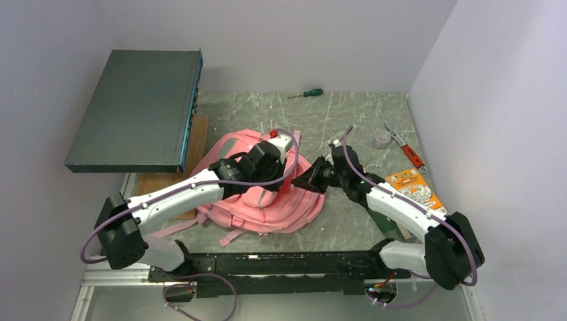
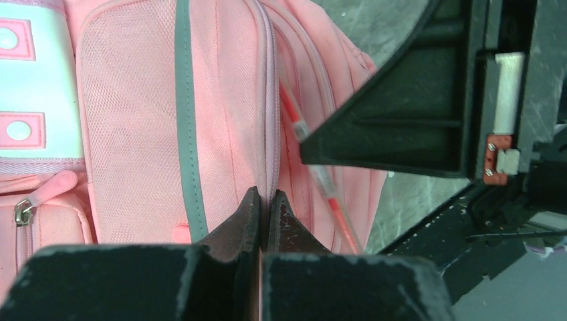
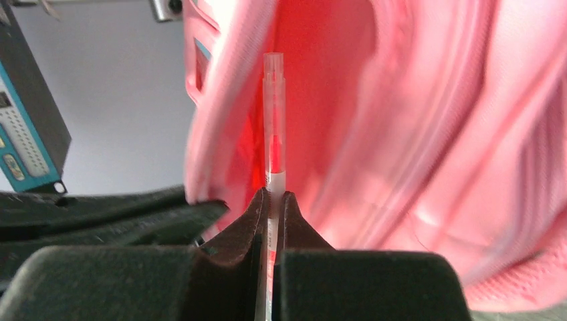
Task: Pack the student bag
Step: Place the stationery in the student bag.
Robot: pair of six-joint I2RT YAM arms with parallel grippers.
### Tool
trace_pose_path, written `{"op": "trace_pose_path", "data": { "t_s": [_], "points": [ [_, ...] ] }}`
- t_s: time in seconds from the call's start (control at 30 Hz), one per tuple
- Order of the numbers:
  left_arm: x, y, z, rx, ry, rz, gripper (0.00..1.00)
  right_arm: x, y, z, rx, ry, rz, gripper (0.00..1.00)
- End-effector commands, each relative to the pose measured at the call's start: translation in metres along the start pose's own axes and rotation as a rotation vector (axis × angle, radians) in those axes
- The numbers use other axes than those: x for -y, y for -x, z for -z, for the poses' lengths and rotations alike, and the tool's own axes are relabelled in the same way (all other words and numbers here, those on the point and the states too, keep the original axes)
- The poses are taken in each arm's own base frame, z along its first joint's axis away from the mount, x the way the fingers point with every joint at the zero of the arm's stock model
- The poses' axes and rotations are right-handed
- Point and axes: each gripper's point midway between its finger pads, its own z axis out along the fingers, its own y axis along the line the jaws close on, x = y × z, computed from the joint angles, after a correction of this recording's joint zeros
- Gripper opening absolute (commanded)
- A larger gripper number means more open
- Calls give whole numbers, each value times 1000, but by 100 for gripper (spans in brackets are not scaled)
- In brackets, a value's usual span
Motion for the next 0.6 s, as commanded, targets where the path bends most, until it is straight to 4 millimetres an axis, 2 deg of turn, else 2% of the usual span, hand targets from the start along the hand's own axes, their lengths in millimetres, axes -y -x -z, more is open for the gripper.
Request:
{"op": "trace_pose_path", "data": {
  "t_s": [0.0, 0.07, 0.2, 0.37, 0.57],
  "points": [
    [38, 52, 23, 200, -161, 50, 0, -29, 23, 4, 99, 33, -19, 0],
    [39, 53, 26, 194, -169, 37, 0, -34, 25, 6, 112, 46, -17, 0],
    [41, 52, 28, 213, -193, 30, 0, -19, 24, 1, 108, -27, -46, 0],
    [50, 54, 36, 234, -251, 7, 0, -23, 24, -2, 133, -15, -82, 0],
    [49, 50, 37, 242, -262, 7, 0, -23, 16, -4, 111, 14, -106, 11]
  ]
}}
